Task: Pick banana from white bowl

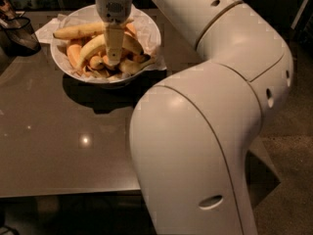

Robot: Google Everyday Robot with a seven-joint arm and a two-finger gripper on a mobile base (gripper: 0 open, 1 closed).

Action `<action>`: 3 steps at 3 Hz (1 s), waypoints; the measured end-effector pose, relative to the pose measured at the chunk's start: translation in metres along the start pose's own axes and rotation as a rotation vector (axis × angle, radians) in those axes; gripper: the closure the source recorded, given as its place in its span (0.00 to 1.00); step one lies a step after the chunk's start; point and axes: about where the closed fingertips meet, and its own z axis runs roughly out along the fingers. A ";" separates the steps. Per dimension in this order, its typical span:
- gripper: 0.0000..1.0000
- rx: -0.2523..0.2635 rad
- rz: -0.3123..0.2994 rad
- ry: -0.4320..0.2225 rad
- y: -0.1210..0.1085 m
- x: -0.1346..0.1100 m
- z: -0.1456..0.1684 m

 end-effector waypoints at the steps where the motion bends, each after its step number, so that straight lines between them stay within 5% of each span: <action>1: 0.47 -0.009 -0.004 0.008 0.000 0.001 0.006; 3: 0.93 -0.009 -0.004 0.009 0.000 0.002 0.007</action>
Offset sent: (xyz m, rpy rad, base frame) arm 0.0008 -0.0001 -0.0055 -0.0083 0.0059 0.0036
